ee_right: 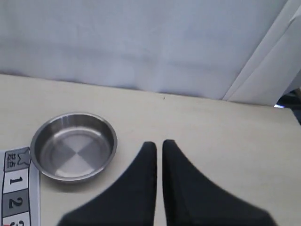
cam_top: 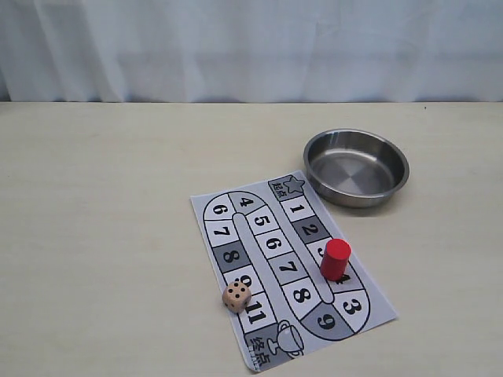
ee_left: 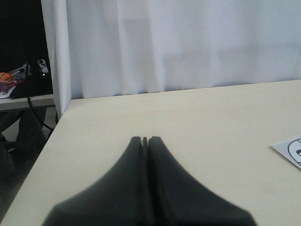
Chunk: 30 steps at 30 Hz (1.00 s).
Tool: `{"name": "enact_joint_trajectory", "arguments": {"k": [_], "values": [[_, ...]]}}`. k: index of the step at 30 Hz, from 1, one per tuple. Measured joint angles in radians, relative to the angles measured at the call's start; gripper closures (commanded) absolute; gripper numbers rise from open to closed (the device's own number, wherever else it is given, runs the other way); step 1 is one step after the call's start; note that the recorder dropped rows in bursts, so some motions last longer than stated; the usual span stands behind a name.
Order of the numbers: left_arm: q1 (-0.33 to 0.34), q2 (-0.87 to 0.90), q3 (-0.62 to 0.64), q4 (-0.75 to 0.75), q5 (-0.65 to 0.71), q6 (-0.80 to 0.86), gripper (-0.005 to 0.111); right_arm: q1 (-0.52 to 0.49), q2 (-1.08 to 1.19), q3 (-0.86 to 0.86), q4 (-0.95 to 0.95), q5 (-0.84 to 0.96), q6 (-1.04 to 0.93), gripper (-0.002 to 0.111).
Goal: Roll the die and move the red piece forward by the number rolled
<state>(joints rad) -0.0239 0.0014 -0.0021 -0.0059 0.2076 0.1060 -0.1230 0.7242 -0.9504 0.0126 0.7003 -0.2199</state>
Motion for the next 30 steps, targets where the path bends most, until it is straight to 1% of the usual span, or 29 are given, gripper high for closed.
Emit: {"name": "enact_joint_trajectory", "arguments": {"k": [6,12,20,30], "values": [[0.0,0.0,0.0,0.0,0.0,0.0,0.107,0.0,-0.31,0.0,0.067,0.103,-0.006,0.104],[0.0,0.0,0.0,0.0,0.0,0.0,0.107,0.0,-0.478,-0.002,0.075,0.13,-0.007,0.104],[0.0,0.0,0.0,0.0,0.0,0.0,0.107,0.065,-0.603,-0.002,0.079,0.158,-0.023,0.104],[0.0,0.0,0.0,0.0,0.0,0.0,0.107,0.067,-0.719,-0.002,0.068,0.162,-0.025,0.104]]}}
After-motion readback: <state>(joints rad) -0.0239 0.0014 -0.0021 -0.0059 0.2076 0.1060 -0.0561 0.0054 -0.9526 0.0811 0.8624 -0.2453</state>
